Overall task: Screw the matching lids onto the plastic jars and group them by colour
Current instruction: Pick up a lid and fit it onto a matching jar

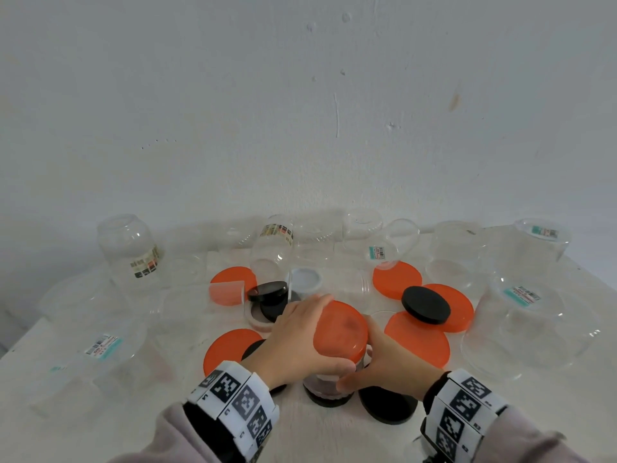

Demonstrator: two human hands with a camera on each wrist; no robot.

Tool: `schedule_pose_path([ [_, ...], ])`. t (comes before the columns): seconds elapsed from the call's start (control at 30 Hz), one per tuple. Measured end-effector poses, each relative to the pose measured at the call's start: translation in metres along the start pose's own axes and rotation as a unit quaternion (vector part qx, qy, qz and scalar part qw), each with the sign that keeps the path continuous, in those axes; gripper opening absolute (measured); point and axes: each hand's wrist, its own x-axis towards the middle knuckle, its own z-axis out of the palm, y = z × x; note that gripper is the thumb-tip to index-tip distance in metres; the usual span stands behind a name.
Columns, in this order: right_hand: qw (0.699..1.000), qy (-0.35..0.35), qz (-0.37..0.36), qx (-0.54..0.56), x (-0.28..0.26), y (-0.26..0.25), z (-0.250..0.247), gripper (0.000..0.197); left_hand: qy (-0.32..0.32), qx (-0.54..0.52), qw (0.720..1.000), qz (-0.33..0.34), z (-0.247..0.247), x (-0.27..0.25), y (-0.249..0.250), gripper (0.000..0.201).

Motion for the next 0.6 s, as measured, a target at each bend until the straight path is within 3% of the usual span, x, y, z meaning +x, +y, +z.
schedule_pose_path([
  [0.2, 0.997, -0.038, 0.002, -0.071, -0.006, -0.027, -0.021, 0.127, -0.011, -0.166, 0.985, -0.052, 0.002, -0.012, -0.019, 0.132],
  [0.37, 0.983, -0.072, -0.024, -0.166, 0.000, -0.061, -0.026, 0.113, -0.044, -0.287, 0.954, -0.075, 0.019, -0.017, -0.033, 0.131],
  [0.6, 0.914, -0.124, -0.021, -0.387, 0.017, -0.087, -0.015, 0.106, -0.019, -0.292, 0.954, -0.065, 0.027, -0.013, -0.032, 0.119],
])
